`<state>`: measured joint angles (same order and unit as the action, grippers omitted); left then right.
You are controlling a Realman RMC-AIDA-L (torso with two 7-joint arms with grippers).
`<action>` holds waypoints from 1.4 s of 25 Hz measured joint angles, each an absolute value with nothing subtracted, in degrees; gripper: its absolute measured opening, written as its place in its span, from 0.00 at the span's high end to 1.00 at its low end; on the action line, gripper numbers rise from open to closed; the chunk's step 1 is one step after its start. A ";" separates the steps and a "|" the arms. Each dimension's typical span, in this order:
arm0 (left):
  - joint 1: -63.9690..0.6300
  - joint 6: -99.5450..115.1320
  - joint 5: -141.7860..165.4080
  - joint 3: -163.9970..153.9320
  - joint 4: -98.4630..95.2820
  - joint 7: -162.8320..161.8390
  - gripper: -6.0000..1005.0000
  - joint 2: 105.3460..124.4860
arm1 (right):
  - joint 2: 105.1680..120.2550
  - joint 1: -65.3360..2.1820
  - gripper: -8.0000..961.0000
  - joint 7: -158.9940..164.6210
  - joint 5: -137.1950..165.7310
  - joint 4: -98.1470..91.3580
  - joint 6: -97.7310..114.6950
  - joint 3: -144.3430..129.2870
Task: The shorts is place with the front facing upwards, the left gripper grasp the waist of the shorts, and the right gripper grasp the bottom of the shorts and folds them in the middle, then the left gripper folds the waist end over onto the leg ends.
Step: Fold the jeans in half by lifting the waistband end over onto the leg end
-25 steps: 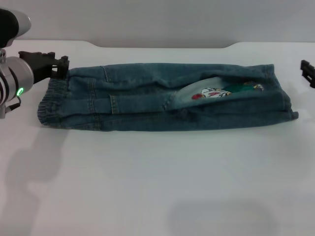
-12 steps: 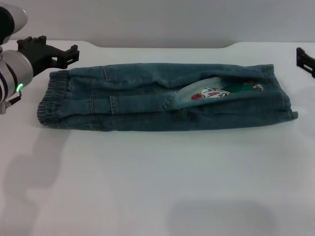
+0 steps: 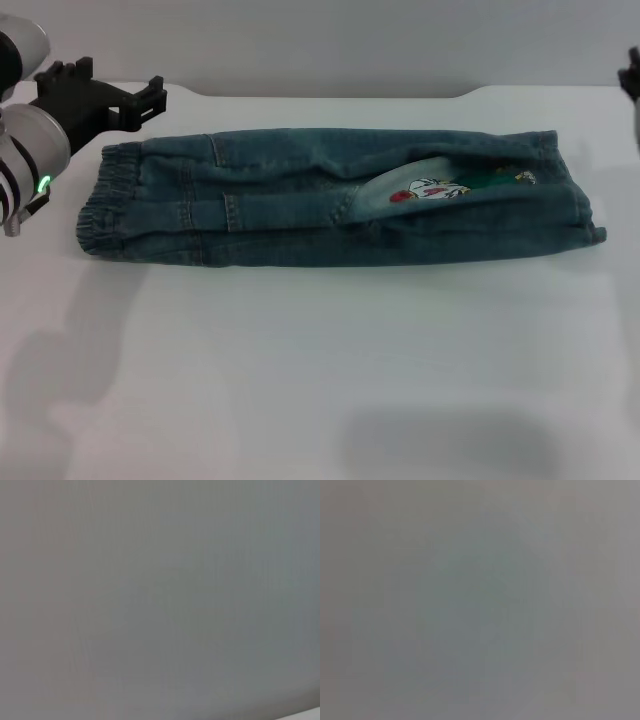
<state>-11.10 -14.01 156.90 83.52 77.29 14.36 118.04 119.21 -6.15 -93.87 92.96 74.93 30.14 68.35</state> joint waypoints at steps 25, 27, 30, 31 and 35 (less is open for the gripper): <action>-12.07 -38.21 156.02 86.41 87.21 14.53 0.16 117.93 | 119.47 -12.01 0.21 -38.40 112.13 43.67 78.66 43.89; -12.72 -41.17 156.03 87.74 87.59 14.47 0.16 117.95 | 119.47 -11.65 0.25 -37.00 111.97 43.57 78.32 43.45; -13.34 -43.77 156.07 88.61 87.69 14.46 0.16 117.97 | 119.40 -11.68 0.31 -34.00 111.85 42.23 78.08 42.89; -14.68 -48.91 156.16 90.85 87.51 14.44 0.16 117.97 | 119.40 -11.80 0.32 -32.97 111.82 41.70 77.88 42.79; -14.94 -52.20 156.82 92.95 87.44 14.43 0.16 117.96 | 119.43 -12.20 0.40 -31.41 111.74 39.94 76.32 41.80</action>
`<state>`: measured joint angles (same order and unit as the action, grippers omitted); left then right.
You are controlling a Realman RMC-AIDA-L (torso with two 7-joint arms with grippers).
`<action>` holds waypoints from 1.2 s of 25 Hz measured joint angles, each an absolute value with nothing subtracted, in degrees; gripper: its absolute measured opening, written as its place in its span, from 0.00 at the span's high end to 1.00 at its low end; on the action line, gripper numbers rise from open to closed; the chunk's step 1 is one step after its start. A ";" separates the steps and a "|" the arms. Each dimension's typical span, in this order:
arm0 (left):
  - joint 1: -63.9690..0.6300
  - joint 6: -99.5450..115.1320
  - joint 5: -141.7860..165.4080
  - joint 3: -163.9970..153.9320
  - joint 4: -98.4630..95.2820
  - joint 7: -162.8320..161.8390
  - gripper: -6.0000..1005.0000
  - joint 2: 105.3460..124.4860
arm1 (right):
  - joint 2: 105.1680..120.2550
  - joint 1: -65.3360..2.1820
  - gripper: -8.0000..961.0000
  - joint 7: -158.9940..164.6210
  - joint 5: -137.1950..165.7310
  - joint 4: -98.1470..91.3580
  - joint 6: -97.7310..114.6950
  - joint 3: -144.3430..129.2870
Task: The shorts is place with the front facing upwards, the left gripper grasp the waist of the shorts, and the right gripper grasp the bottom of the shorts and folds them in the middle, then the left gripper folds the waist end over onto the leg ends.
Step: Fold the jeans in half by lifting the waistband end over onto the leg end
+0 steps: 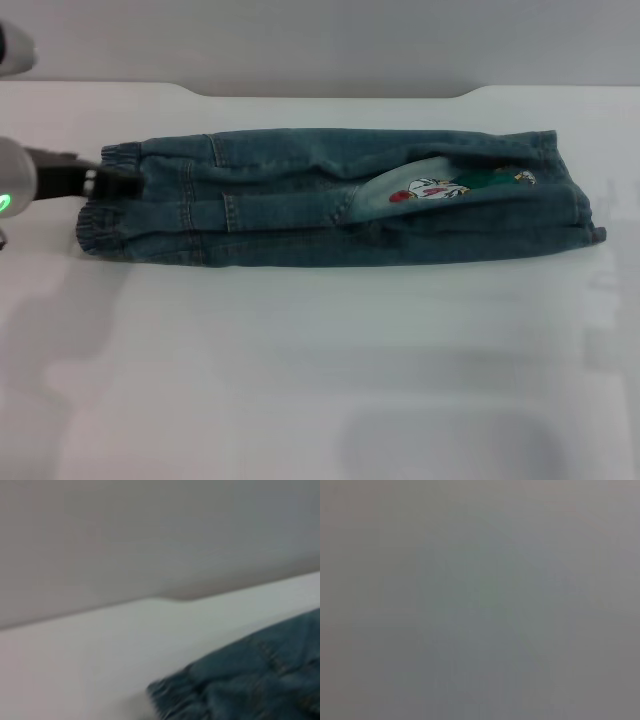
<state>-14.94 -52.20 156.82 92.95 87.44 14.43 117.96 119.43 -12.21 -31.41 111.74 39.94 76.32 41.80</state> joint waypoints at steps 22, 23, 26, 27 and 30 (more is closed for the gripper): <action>-17.04 -59.67 157.12 95.40 83.09 14.54 0.16 118.12 | 119.18 -11.98 0.99 -31.23 111.67 38.93 75.34 41.31; -17.03 -59.88 157.11 95.24 83.35 14.52 0.16 118.12 | 119.18 -12.09 0.99 -31.24 111.66 38.93 75.10 41.34; -17.23 -60.70 157.09 95.00 83.75 14.42 0.16 118.12 | 119.16 -12.41 0.99 -31.29 111.64 38.93 74.28 41.65; -17.31 -60.88 157.08 95.00 83.65 14.40 0.16 118.12 | 119.14 -12.51 0.99 -31.31 111.64 38.93 74.04 41.75; -17.43 -61.10 157.07 95.00 83.41 14.29 0.16 118.13 | 119.10 -12.72 0.99 -31.31 111.62 38.93 73.73 41.88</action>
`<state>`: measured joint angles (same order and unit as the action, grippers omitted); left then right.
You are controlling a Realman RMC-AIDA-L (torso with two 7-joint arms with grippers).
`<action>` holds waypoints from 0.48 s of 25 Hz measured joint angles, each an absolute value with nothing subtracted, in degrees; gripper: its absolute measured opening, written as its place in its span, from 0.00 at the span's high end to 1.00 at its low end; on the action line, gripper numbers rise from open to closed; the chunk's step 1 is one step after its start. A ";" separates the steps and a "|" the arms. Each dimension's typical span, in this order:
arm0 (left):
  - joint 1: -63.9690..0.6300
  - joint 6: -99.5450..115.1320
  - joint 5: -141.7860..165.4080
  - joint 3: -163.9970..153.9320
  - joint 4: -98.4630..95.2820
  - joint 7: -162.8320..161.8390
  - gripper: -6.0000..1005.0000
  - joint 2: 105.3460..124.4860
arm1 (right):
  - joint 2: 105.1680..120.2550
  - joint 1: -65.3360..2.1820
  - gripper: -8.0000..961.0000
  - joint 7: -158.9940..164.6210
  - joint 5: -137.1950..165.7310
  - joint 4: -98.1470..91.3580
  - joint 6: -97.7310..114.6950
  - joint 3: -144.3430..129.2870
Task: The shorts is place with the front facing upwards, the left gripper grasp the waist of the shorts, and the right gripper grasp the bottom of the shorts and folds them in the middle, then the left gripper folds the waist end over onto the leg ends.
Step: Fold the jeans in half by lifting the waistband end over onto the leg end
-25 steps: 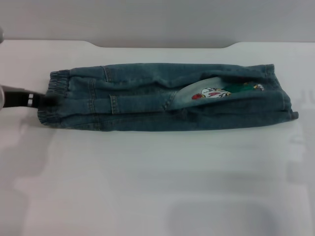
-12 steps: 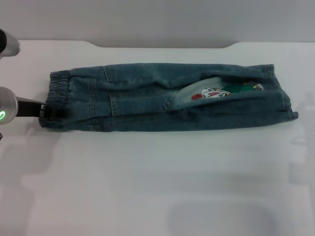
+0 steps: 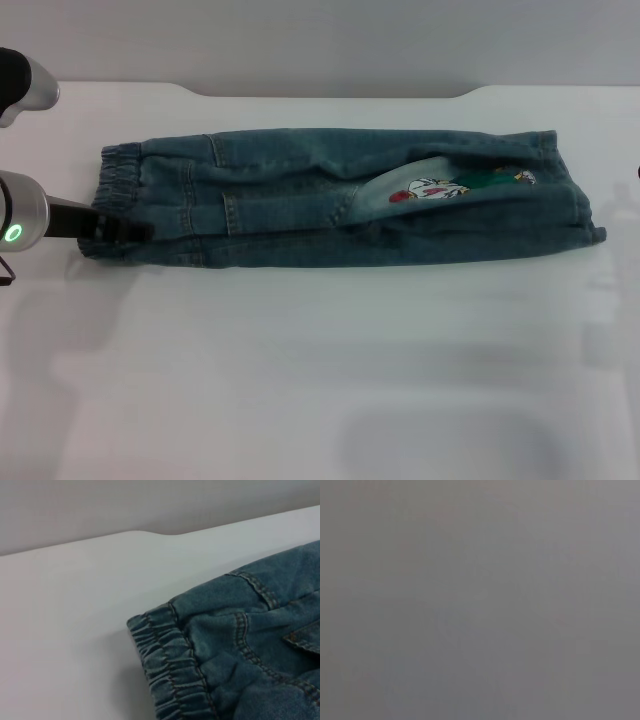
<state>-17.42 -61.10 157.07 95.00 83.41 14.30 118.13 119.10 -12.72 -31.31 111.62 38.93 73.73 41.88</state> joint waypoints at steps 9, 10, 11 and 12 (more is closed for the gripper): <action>-17.49 -60.77 157.42 95.35 82.99 13.83 0.16 118.00 | 119.09 -13.16 0.99 -31.51 111.61 38.94 73.64 41.51; -17.49 -60.74 157.46 95.34 82.78 13.82 0.16 117.99 | 119.09 -13.17 0.99 -31.54 111.61 38.94 73.64 41.47; -17.53 -60.73 157.46 95.36 82.53 13.82 0.16 117.97 | 119.09 -13.17 0.99 -31.56 111.61 38.94 73.64 41.44; -17.55 -60.70 157.47 95.36 82.41 13.83 0.16 117.96 | 119.09 -13.17 0.99 -31.57 111.61 38.94 73.64 41.42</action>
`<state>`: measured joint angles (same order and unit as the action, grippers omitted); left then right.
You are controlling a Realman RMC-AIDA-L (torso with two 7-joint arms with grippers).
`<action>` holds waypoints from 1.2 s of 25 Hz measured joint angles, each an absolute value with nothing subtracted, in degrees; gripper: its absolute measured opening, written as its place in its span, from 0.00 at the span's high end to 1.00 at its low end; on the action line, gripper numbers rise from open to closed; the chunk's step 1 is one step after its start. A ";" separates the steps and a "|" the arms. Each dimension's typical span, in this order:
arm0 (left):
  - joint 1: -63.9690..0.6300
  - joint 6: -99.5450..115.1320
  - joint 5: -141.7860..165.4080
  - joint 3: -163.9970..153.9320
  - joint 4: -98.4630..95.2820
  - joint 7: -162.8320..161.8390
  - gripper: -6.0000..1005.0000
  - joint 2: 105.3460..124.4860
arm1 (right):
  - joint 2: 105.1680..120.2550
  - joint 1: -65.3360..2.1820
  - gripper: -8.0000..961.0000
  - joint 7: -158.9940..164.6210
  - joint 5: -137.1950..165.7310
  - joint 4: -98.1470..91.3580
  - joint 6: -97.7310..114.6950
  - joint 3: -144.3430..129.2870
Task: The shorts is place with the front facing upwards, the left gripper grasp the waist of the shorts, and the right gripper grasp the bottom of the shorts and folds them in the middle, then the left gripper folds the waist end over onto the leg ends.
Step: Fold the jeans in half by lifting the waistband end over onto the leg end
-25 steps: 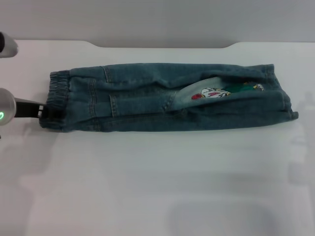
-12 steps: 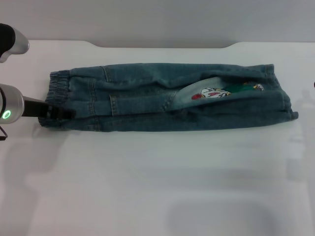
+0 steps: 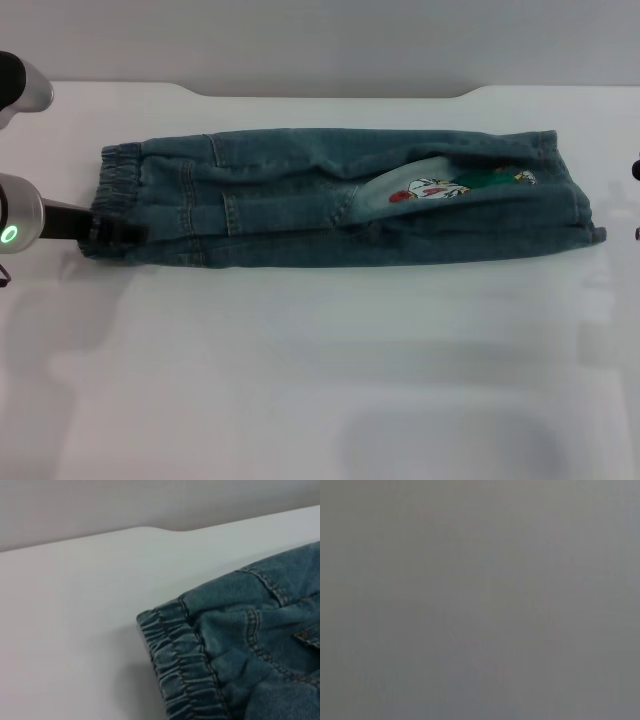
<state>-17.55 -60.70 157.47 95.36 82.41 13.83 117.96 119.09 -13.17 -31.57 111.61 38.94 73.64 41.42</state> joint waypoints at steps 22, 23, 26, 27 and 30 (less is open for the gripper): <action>-18.35 -60.47 157.60 93.46 79.11 15.95 0.16 117.87 | 119.09 -12.21 0.99 -31.72 112.06 39.31 74.13 41.39; -18.27 -60.50 157.59 93.15 79.28 16.75 0.16 117.86 | 119.09 -12.19 0.99 -31.72 112.08 39.35 74.16 41.39; -17.76 -60.16 157.55 92.65 79.87 18.66 0.16 117.92 | 119.09 -12.12 0.99 -31.82 112.14 39.46 74.29 41.40; -17.69 -59.96 157.53 92.64 79.88 18.72 0.16 117.96 | 119.09 -12.10 0.99 -31.89 112.15 39.50 74.31 41.39; -17.60 -59.50 157.35 92.62 79.64 18.74 0.21 118.04 | 119.06 -11.94 0.99 -31.99 112.20 39.78 74.35 41.34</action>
